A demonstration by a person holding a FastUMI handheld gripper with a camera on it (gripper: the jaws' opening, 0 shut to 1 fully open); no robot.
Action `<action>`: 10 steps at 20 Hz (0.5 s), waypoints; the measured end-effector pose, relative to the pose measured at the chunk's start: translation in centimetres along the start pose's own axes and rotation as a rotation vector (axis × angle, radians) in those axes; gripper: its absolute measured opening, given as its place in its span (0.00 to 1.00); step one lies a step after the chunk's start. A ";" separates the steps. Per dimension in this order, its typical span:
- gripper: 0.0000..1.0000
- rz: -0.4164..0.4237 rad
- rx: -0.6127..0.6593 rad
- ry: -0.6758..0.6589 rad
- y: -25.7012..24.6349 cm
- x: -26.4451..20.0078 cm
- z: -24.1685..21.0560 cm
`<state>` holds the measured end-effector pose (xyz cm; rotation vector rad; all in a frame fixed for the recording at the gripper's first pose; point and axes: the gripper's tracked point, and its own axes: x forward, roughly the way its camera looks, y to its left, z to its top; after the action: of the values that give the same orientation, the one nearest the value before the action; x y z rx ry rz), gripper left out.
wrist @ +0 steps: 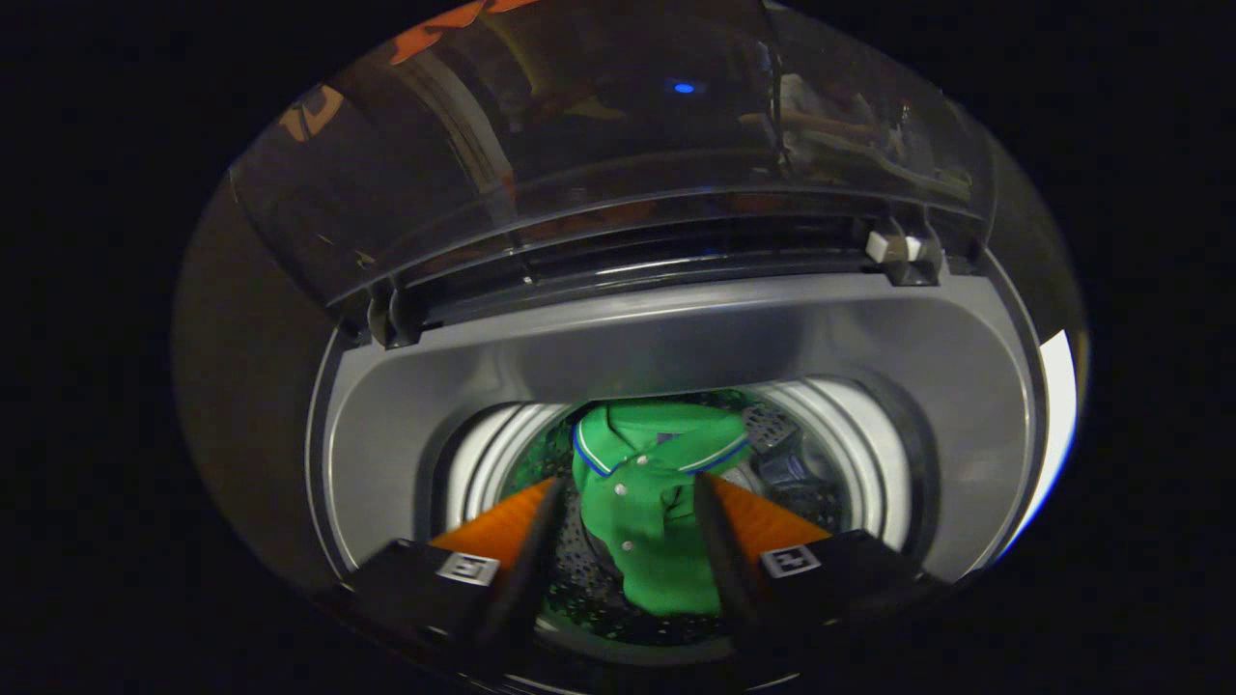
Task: Put the clothes into the washing machine and then close the washing machine lid.
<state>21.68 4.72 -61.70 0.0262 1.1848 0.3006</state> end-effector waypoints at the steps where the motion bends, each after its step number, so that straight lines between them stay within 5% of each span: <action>1: 0.62 -0.013 -0.014 0.000 -0.3 0.0 -0.4; 4: 0.99 -0.020 -0.031 0.000 -0.5 -0.4 -0.7; 10: 0.99 -0.001 -0.050 -0.034 0.5 -2.3 -0.6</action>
<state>20.24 4.58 -59.79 -0.0124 1.1429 0.3275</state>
